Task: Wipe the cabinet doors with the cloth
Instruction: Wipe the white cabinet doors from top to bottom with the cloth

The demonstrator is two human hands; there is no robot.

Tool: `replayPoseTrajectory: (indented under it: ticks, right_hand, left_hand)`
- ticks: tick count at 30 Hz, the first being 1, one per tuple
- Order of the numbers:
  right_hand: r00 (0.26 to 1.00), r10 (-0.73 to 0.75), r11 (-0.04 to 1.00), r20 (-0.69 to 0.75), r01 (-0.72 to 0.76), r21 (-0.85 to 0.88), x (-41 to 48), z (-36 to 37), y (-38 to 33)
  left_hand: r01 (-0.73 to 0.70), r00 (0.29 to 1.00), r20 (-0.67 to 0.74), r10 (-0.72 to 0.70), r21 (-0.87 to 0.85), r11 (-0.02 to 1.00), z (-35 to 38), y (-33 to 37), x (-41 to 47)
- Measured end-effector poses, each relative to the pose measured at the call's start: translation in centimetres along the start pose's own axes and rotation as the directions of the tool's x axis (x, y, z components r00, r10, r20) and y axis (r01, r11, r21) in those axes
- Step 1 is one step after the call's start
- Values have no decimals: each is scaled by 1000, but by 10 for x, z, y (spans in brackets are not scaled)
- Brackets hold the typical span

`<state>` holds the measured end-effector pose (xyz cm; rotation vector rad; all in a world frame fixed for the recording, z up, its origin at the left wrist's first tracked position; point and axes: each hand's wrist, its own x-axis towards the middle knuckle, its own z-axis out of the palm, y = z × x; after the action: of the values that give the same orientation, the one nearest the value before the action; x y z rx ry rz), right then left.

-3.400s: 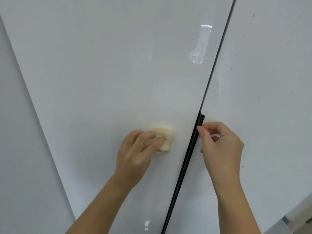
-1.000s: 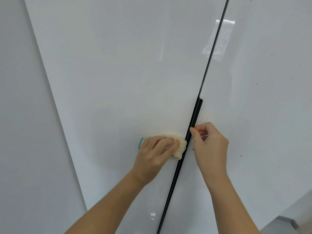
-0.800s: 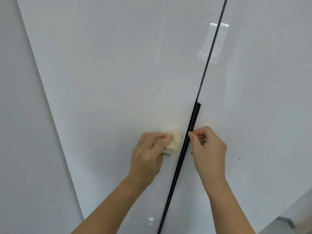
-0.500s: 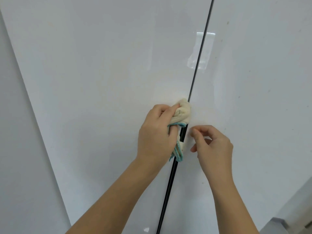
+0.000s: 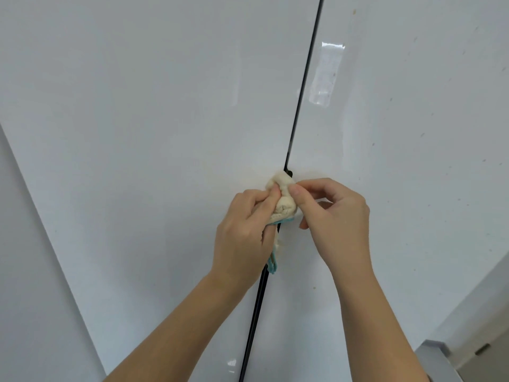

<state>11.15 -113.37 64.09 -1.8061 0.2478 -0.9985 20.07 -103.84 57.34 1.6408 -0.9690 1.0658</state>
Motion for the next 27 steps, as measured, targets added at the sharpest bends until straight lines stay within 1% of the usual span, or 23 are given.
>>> replayPoseTrajectory:
  ticks: [4,8,12,15,18,21,23,25,27]
  right_hand:
    - [999,-17,992,32,21,-121,-3,2,16]
    - [998,5,978,57,7,-210,-20,7,44]
    - [994,70,953,79,-43,-298,-45,14,81]
    - [984,136,927,112,-86,-364,-64,19,105]
    - [972,187,902,142,-112,-416,-72,22,118]
    - [967,198,903,158,-118,-413,-67,19,114]
    - [978,166,922,124,-109,-371,-57,14,104]
    - [991,107,943,76,-77,-324,-45,11,89]
    - [997,56,958,53,-38,-285,-33,13,74]
  left_hand:
    - [-20,1000,9,20,29,999,3,-7,-22]
    - [-28,999,32,26,49,998,8,-16,-58]
    - [23,995,98,-27,40,999,12,-26,-104]
    - [86,979,183,-92,39,996,12,-33,-138]
    - [119,956,266,-126,41,992,8,-34,-151]
    - [152,941,299,-159,45,987,1,-33,-147]
    - [177,947,268,-179,32,984,-7,-32,-140]
    - [180,969,170,-181,20,983,-18,-32,-126]
    - [137,989,55,-139,37,990,-27,-32,-102]
